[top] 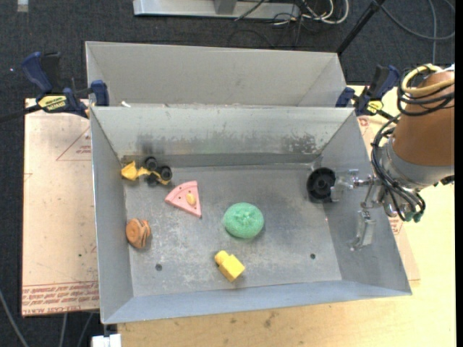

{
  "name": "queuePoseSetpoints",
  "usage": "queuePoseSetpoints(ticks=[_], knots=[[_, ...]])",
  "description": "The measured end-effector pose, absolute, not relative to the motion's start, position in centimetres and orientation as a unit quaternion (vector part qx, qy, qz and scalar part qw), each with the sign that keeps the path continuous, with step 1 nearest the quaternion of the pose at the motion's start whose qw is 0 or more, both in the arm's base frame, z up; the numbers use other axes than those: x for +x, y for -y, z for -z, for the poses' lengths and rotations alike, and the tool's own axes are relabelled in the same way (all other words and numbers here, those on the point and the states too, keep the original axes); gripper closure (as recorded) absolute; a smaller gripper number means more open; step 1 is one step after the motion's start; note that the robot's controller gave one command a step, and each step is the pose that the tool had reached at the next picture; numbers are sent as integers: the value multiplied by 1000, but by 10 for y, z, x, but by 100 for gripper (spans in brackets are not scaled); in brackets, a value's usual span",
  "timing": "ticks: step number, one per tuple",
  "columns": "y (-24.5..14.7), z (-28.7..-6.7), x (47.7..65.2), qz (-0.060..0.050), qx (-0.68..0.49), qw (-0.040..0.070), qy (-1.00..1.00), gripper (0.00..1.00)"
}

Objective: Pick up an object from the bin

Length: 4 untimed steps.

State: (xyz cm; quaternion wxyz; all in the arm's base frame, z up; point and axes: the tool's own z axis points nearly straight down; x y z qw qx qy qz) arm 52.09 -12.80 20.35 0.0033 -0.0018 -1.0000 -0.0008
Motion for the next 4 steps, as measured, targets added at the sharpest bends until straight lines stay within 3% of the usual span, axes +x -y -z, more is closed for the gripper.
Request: queuePoseSetpoints(ticks=[1, 2, 3, 4], knots=[[127, -208, 523, 0, 0, -1, 1000, 0], [120, -175, 505, -1, 25, -4, 1000, 0], [117, -140, 517, 0, -1, -1, 1000, 0], [76, -123, 514, 0, -36, -1, 999, 0]])
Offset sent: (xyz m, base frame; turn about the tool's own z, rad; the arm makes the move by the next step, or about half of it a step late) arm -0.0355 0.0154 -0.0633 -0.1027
